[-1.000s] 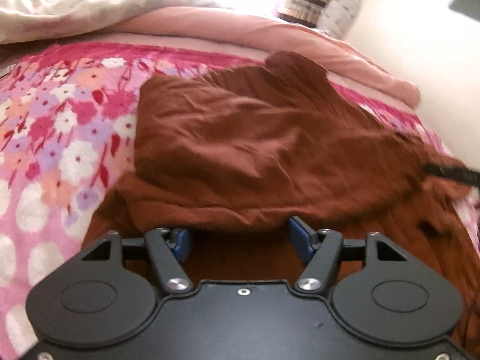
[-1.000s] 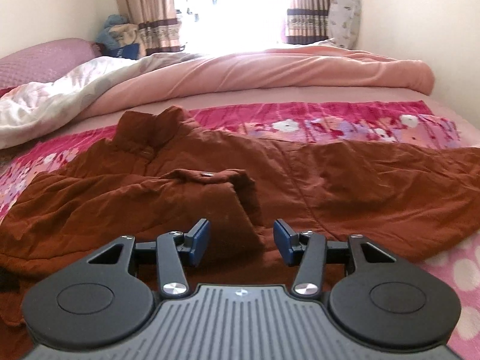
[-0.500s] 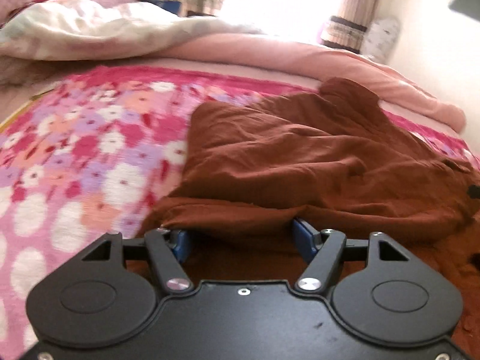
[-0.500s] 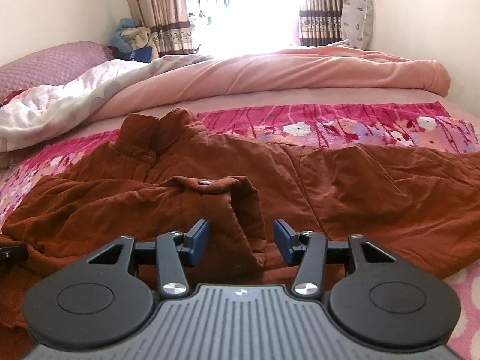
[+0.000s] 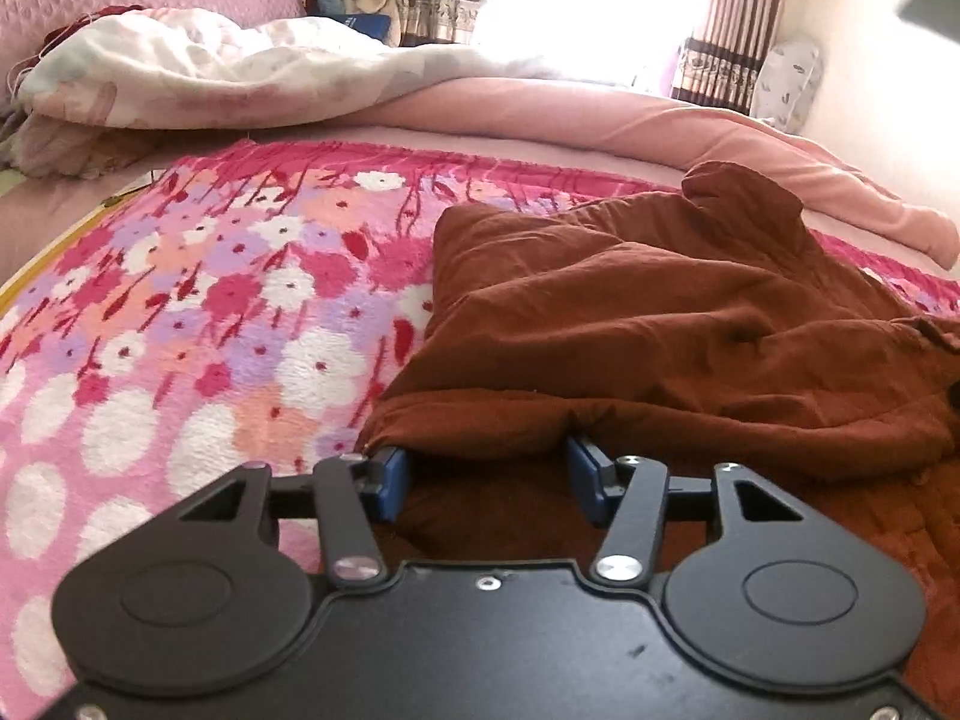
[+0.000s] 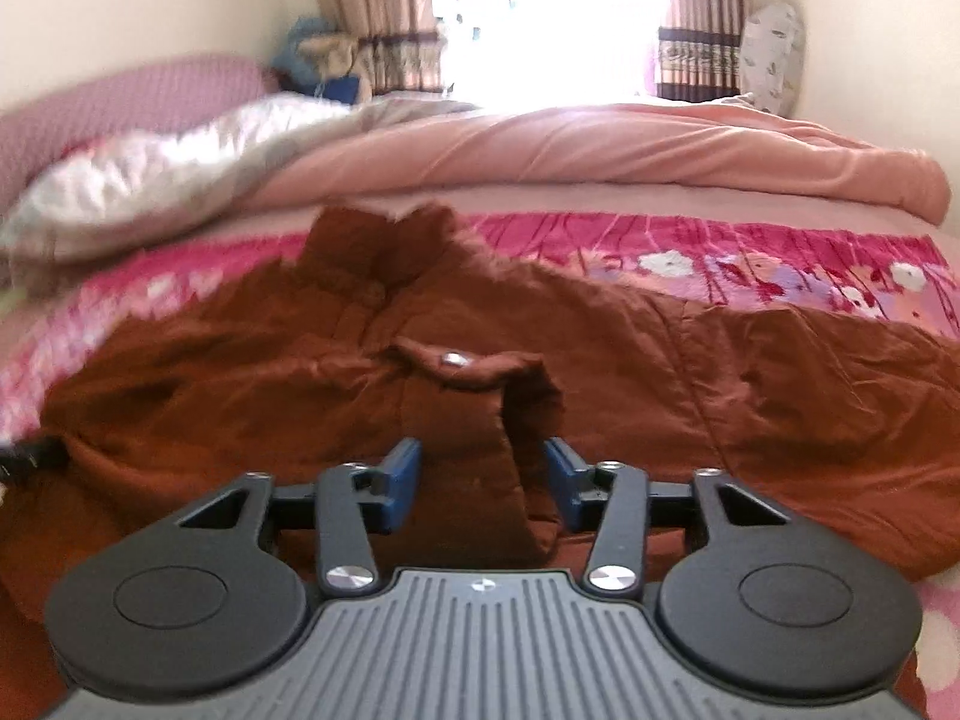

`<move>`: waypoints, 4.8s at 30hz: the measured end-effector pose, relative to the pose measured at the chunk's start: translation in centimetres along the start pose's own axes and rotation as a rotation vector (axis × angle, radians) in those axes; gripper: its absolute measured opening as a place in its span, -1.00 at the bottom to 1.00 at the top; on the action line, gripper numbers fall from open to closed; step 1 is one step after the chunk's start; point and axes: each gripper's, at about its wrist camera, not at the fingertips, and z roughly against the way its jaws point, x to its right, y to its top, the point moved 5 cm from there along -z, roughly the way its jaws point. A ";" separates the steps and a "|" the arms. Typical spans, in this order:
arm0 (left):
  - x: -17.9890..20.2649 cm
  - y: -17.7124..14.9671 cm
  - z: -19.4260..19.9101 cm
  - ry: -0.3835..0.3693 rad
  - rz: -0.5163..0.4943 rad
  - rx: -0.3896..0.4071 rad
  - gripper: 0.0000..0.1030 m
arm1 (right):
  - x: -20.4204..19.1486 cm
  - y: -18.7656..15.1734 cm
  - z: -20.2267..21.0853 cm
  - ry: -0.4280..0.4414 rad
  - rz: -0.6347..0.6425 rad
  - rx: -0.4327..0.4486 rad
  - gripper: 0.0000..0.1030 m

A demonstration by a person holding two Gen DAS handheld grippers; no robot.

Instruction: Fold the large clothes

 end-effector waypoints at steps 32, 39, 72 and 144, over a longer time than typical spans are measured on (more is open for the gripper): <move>7.5 4.2 -1.4 -0.105 -0.144 -0.054 0.34 | 7.3 0.5 4.0 -0.067 -0.035 0.064 0.20; 14.8 2.6 1.3 -0.297 -0.200 -0.071 0.34 | 26.1 -2.2 9.5 -0.418 -0.381 0.124 0.20; 18.3 -0.5 -4.3 -0.252 -0.193 -0.073 0.53 | 41.8 -6.1 7.2 -0.410 -0.876 0.257 -0.90; 4.5 1.3 -0.9 -0.271 0.054 -0.135 0.54 | -14.1 4.4 4.7 0.102 0.500 0.357 -0.76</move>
